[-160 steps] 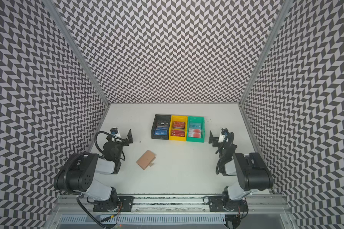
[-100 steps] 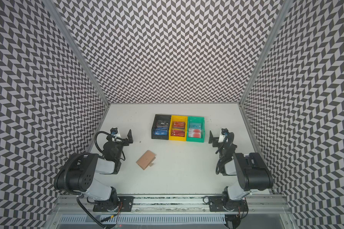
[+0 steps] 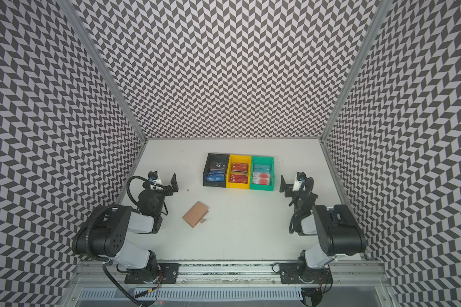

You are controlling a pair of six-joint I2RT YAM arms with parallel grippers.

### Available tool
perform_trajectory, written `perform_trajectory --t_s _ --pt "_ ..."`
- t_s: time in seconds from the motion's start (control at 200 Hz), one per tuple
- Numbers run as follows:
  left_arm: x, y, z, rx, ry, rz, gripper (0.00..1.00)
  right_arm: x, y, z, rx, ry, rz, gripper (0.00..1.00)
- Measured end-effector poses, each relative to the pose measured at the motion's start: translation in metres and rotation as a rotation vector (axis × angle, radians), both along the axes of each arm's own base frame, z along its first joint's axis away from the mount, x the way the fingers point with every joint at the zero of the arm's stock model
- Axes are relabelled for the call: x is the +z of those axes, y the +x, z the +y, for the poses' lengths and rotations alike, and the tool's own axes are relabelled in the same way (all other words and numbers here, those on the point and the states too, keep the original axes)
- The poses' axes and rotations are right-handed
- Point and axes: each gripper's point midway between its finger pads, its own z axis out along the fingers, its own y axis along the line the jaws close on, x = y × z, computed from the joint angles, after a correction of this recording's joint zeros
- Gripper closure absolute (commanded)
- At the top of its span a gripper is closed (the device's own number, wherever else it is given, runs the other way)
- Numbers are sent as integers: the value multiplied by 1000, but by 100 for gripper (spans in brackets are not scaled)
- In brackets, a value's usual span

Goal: Take the credit cards out of the card holder
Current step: Move the card holder to the center of the table.

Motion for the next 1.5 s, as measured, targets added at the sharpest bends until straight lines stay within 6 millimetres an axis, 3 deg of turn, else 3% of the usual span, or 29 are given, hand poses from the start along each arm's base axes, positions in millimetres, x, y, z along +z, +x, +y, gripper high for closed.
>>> perform_trajectory --t_s 0.36,0.501,0.706,0.826,0.971,1.162,1.332,1.502 --pt "0 0 0 0 0 0 2 4 -1 -3 -54 -4 -6 0" --pt "10 -3 0 0 0 -14 3 30 3 3 -68 -12 -30 0" --pt "50 -12 -18 -40 15 -90 0 101 19 46 34 -10 -58 1" --pt "59 -7 -46 -109 20 -49 0 115 23 88 192 -4 18 3" --pt "63 -1 -82 -182 28 41 0 103 1 162 495 45 182 6" --pt "38 -6 -108 -209 -43 260 2 63 -74 249 886 173 434 9" --pt "2 -32 -116 -215 -184 432 5 25 -138 292 1078 262 647 11" --pt "-39 -79 -106 -194 -310 547 4 -12 -166 316 1127 311 817 13"
